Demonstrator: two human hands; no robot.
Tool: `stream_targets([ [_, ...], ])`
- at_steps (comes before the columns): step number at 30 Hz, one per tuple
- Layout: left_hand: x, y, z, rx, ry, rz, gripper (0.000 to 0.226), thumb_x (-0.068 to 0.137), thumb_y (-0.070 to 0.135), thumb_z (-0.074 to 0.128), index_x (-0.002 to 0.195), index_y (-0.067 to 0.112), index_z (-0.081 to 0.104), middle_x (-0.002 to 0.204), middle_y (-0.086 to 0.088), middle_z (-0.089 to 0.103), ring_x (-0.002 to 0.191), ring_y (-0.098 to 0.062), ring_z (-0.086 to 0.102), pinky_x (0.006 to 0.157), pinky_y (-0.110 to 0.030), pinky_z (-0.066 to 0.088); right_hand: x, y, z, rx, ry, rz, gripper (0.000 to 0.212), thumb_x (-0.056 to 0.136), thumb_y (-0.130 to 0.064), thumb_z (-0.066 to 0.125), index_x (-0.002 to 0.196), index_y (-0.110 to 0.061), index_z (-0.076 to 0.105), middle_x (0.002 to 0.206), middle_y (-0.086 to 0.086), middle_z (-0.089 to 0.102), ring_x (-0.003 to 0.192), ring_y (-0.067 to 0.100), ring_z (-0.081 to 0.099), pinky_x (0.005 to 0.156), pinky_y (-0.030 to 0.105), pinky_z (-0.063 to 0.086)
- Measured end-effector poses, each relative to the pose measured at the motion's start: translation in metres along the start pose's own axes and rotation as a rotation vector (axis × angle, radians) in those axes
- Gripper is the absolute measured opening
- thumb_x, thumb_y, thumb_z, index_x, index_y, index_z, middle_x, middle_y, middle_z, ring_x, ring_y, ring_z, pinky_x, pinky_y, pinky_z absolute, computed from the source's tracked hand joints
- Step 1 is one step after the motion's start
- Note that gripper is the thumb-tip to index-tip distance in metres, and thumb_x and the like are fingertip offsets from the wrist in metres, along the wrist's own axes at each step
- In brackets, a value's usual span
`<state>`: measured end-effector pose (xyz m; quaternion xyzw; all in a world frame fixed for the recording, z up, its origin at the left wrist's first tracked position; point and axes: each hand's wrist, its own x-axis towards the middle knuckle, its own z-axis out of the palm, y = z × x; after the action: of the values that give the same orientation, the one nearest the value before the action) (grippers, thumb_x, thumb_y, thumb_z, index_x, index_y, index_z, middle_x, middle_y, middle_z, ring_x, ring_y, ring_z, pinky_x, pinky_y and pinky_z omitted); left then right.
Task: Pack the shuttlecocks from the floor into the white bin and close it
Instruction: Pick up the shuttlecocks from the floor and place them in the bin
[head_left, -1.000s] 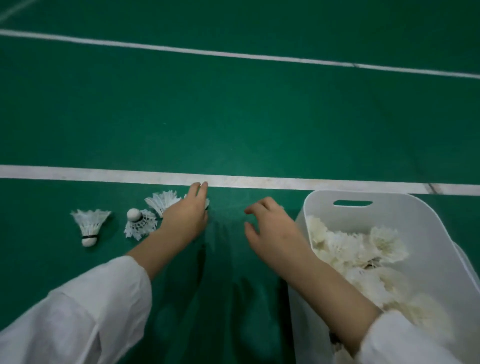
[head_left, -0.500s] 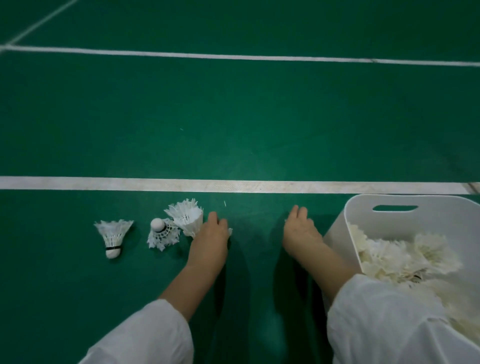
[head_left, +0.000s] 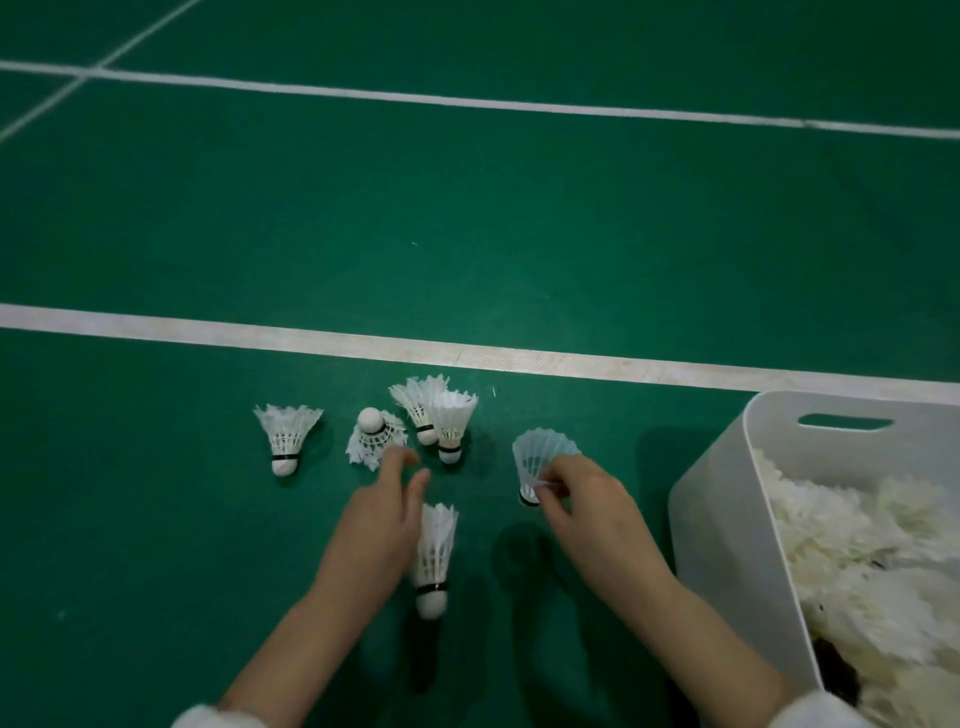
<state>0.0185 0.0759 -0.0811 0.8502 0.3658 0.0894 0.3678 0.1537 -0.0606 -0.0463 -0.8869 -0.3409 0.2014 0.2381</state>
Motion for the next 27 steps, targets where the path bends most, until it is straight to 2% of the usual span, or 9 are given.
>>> stream_targets([
  [3, 0.029, 0.013, -0.001, 0.162, 0.021, -0.002, 0.043, 0.098, 0.034, 0.038, 0.139, 0.029, 0.026, 0.053, 0.001, 0.049, 0.049, -0.017, 0.047, 0.046, -0.029, 0.036, -0.004, -0.007, 0.000, 0.037, 0.044, -0.049, 0.012, 0.092, -0.019, 0.050, 0.092, -0.010, 0.059, 0.094, 0.005, 0.059, 0.086, 0.021, 0.055, 0.072, 0.030, 0.040],
  [6, 0.057, 0.024, 0.010, 0.363, -0.081, -0.052, 0.059, 0.097, 0.030, 0.040, 0.146, 0.031, 0.006, 0.059, -0.001, 0.051, 0.053, -0.019, 0.051, 0.045, -0.029, 0.037, -0.004, -0.008, -0.003, 0.047, 0.063, -0.046, 0.013, 0.092, -0.019, 0.051, 0.094, -0.010, 0.061, 0.096, 0.005, 0.059, 0.089, 0.021, 0.055, 0.075, 0.029, 0.040],
  [8, 0.066, 0.027, 0.015, 0.513, -0.128, -0.059, 0.044, 0.097, 0.022, 0.042, 0.137, 0.020, 0.025, 0.060, 0.001, 0.045, 0.053, -0.017, 0.046, 0.041, -0.027, 0.030, -0.007, -0.006, -0.008, 0.028, 0.064, -0.079, 0.012, 0.091, -0.018, 0.051, 0.092, -0.010, 0.060, 0.095, 0.006, 0.059, 0.089, 0.023, 0.056, 0.077, 0.032, 0.043],
  [10, 0.062, 0.028, 0.014, 0.622, -0.134, -0.050, 0.019, 0.095, 0.011, 0.042, 0.114, 0.011, 0.043, 0.061, 0.001, 0.043, 0.054, -0.017, 0.044, 0.040, -0.026, 0.027, -0.011, -0.004, -0.013, 0.000, 0.049, -0.119, 0.012, 0.091, -0.019, 0.051, 0.089, -0.010, 0.059, 0.093, 0.005, 0.058, 0.089, 0.023, 0.056, 0.078, 0.035, 0.044],
  [12, 0.047, 0.033, 0.011, 0.599, -0.104, -0.014, 0.011, 0.097, 0.016, 0.042, 0.102, 0.012, 0.051, 0.067, 0.002, 0.049, 0.059, -0.016, 0.048, 0.043, -0.025, 0.032, -0.017, -0.002, -0.022, -0.028, 0.047, -0.154, 0.013, 0.092, -0.020, 0.050, 0.090, -0.011, 0.059, 0.094, 0.004, 0.058, 0.089, 0.022, 0.056, 0.078, 0.034, 0.045],
  [15, 0.010, 0.052, 0.003, 0.473, -0.082, 0.053, 0.019, 0.097, 0.033, 0.040, 0.099, 0.022, 0.056, 0.082, 0.005, 0.060, 0.070, -0.015, 0.055, 0.054, -0.026, 0.042, -0.026, 0.001, -0.042, -0.087, 0.070, -0.219, 0.016, 0.093, -0.024, 0.048, 0.094, -0.012, 0.060, 0.096, 0.002, 0.058, 0.092, 0.020, 0.055, 0.078, 0.035, 0.046],
  [21, -0.057, 0.128, -0.012, 0.246, -0.070, 0.270, 0.013, 0.093, 0.035, 0.043, 0.096, 0.027, 0.053, 0.093, 0.012, 0.060, 0.077, -0.013, 0.057, 0.065, -0.031, 0.048, -0.069, 0.018, -0.133, -0.226, 0.016, -0.419, 0.021, 0.091, -0.031, 0.047, 0.090, -0.016, 0.062, 0.092, -0.004, 0.059, 0.084, 0.013, 0.056, 0.072, 0.026, 0.048],
  [23, -0.072, 0.156, -0.013, 0.147, -0.066, 0.379, 0.009, 0.092, 0.033, 0.047, 0.094, 0.027, 0.054, 0.090, 0.012, 0.059, 0.074, -0.012, 0.056, 0.065, -0.032, 0.048, -0.098, 0.031, -0.165, -0.184, 0.031, -0.358, 0.021, 0.091, -0.035, 0.047, 0.089, -0.021, 0.063, 0.093, -0.010, 0.058, 0.081, 0.003, 0.056, 0.072, 0.018, 0.048],
  [27, -0.097, 0.194, -0.007, 0.095, -0.039, 0.598, 0.008, 0.089, 0.034, 0.049, 0.090, 0.029, 0.055, 0.078, 0.014, 0.056, 0.055, -0.005, 0.048, 0.048, -0.030, 0.048, -0.158, 0.063, -0.196, 0.006, 0.244, -0.132, 0.017, 0.090, -0.036, 0.053, 0.090, -0.026, 0.067, 0.094, -0.017, 0.061, 0.090, -0.001, 0.059, 0.078, 0.007, 0.046],
])
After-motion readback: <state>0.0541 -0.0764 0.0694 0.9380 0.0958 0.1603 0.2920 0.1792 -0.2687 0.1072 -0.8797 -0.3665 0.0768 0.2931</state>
